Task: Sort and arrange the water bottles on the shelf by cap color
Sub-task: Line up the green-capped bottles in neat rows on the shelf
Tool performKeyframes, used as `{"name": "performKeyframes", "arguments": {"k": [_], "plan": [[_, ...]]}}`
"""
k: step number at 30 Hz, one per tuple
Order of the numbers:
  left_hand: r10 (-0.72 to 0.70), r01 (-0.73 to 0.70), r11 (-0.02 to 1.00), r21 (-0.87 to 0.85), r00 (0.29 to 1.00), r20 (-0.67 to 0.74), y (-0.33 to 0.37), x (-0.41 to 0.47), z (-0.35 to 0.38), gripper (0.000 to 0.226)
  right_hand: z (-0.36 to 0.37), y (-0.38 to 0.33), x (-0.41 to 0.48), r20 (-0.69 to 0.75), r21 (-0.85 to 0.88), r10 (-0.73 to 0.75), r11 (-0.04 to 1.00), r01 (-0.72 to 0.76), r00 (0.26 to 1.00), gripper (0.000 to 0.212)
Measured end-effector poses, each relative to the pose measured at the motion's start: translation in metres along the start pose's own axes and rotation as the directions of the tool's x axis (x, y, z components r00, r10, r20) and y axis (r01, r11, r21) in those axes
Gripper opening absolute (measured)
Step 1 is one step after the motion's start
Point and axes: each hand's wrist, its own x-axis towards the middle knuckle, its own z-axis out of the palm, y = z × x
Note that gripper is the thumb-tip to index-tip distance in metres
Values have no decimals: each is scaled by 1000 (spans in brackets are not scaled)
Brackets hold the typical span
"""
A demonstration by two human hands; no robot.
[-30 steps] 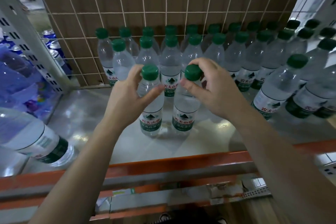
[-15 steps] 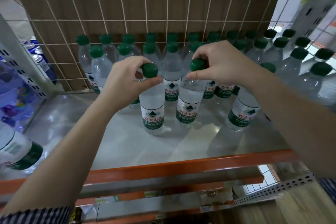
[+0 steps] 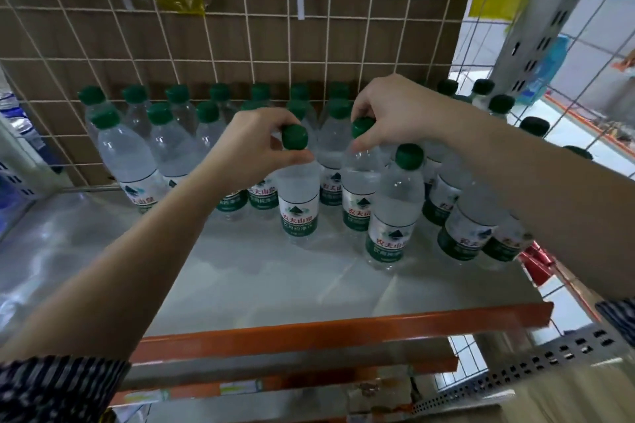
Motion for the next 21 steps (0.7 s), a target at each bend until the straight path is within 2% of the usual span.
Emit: {"name": "performKeyframes", "arguments": {"k": [5,11,21], "plan": [[-15,15,1000,11,1000,-16,15,12,20,33,-5,27,-9,0,33,-27,999,27,1000,48],[-22,22,1000,5,1000,-3,34,26,40,26,-6,43,-16,35,29,-55,998,54,998,41],[-10,10,1000,-7,1000,-3,56,46,61,29,-18,70,-28,108,-14,26,1000,-24,994,33]]}}
